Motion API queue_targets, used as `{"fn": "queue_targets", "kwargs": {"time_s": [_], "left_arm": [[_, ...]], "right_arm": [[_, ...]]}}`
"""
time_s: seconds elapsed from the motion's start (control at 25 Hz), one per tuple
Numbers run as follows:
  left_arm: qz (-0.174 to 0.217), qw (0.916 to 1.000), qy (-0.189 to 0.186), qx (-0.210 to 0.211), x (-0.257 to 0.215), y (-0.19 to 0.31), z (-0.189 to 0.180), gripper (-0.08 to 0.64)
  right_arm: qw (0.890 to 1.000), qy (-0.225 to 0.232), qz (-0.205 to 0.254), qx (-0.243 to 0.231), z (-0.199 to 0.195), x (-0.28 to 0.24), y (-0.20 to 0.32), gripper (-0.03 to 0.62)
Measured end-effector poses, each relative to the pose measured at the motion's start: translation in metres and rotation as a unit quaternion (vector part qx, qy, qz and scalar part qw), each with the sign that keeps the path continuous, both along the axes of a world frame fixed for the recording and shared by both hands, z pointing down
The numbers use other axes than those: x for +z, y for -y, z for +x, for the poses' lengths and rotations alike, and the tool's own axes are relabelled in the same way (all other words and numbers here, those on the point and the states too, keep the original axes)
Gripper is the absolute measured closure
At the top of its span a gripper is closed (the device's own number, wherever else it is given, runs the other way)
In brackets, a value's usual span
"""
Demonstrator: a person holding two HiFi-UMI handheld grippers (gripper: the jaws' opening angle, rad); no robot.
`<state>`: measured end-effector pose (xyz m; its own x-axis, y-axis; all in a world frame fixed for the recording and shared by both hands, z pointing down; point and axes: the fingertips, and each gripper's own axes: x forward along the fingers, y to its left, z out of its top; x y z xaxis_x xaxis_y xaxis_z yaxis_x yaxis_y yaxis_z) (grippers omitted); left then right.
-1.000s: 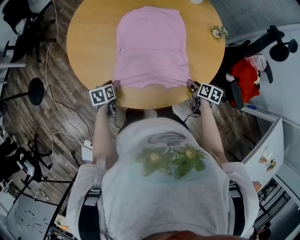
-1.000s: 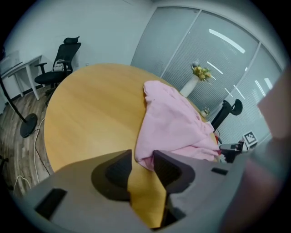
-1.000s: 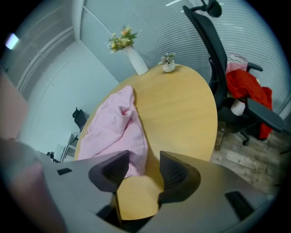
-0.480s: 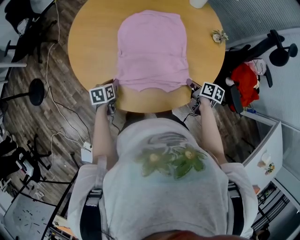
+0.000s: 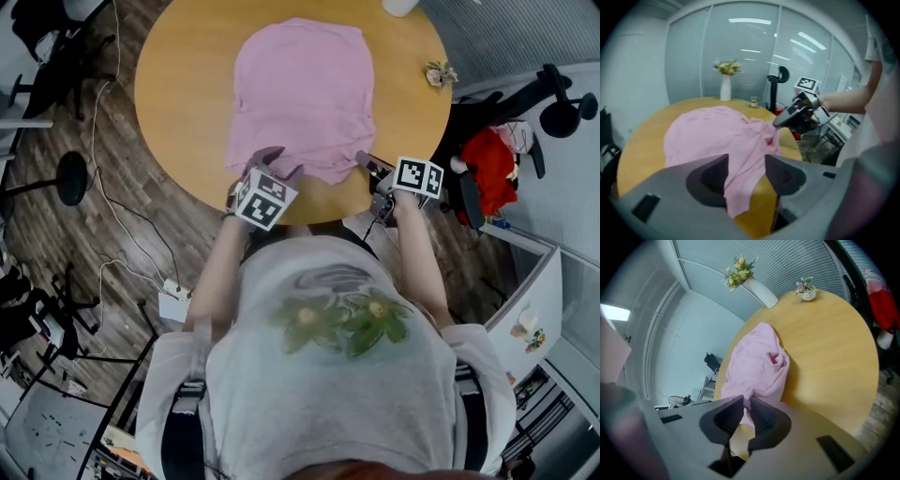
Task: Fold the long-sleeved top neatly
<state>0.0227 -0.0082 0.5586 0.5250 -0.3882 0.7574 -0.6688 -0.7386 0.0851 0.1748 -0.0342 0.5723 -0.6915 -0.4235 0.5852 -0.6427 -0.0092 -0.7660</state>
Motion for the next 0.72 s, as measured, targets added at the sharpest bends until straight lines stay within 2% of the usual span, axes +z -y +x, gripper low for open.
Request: {"fn": "queue_targets", "kwargs": {"time_s": [0.04,0.12,0.24,0.32,0.4,0.48,0.52,0.56,0.6,0.72], "left_arm": [[-0.005,0.9991,-0.004,0.042,0.003,-0.006,0.031,0.304],[-0.004,0.9944,0.000,0.105,0.009,-0.015,0.083,0.299],[0.003,0.9897,0.006,0.143,0.020,-0.020,0.140,0.299],[-0.002,0.9872,0.022,0.158,0.034,-0.022,0.161,0.299],[0.004,0.9875,0.043,0.152,0.048,-0.017,0.169,0.299],[0.012,0.9917,0.051,0.118,0.056,-0.006,0.169,0.304],[0.011,0.9939,0.050,0.098,0.059,-0.001,0.168,0.334],[0.009,0.9955,0.049,0.081,0.061,0.003,0.166,0.411],[0.004,0.9965,0.048,0.067,0.062,0.005,0.163,0.535],[-0.028,0.9971,0.043,0.056,0.069,0.000,0.154,0.538]], "right_arm": [[1.000,0.008,0.000,-0.001,-0.001,-0.001,0.000,0.537],[1.000,0.021,-0.004,0.000,0.001,-0.001,0.000,0.537],[0.999,0.039,-0.012,0.000,0.006,-0.001,0.002,0.537],[0.999,0.046,-0.012,-0.009,0.010,-0.002,0.004,0.537],[0.998,0.049,-0.014,-0.029,0.011,0.000,0.004,0.537],[0.997,0.052,-0.019,-0.058,0.009,0.002,0.001,0.537],[0.996,0.055,-0.020,-0.073,0.008,0.002,-0.001,0.537],[0.995,0.056,-0.020,-0.085,0.009,0.002,-0.002,0.534],[0.994,0.057,-0.020,-0.095,0.012,0.001,-0.003,0.516],[0.993,0.050,-0.019,-0.107,0.031,0.002,0.006,0.454]]}}
